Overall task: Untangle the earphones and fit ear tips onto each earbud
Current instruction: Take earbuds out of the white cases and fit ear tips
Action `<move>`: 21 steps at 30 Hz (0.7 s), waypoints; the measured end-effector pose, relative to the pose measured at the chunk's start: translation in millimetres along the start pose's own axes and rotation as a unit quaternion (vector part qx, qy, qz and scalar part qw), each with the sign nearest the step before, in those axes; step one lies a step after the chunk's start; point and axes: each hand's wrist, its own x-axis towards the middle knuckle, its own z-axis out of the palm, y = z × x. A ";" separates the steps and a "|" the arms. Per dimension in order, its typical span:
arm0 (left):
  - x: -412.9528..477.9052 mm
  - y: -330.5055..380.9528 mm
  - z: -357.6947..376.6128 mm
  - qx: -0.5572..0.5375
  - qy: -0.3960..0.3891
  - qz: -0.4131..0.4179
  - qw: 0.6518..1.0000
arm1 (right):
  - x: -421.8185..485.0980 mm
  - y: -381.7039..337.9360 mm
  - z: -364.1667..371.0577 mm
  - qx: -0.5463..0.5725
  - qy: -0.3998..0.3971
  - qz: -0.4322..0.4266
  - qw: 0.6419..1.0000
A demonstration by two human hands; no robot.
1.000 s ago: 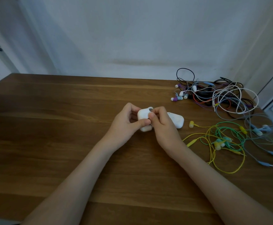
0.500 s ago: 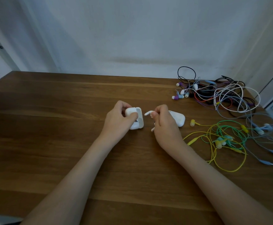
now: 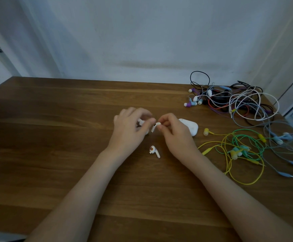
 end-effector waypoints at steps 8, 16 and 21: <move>-1.3 2.4 4.5 -0.060 -0.068 0.020 0.996 | 1.2 -3.5 -6.1 0.081 -0.016 -0.016 0.996; -2.1 9.6 -0.4 -0.192 -0.072 -0.039 0.978 | 3.9 -3.4 -10.5 0.171 -0.059 0.084 0.980; 0.0 5.0 1.5 -0.254 -0.065 -0.073 0.962 | 3.9 -0.7 -6.9 0.170 -0.027 0.059 0.983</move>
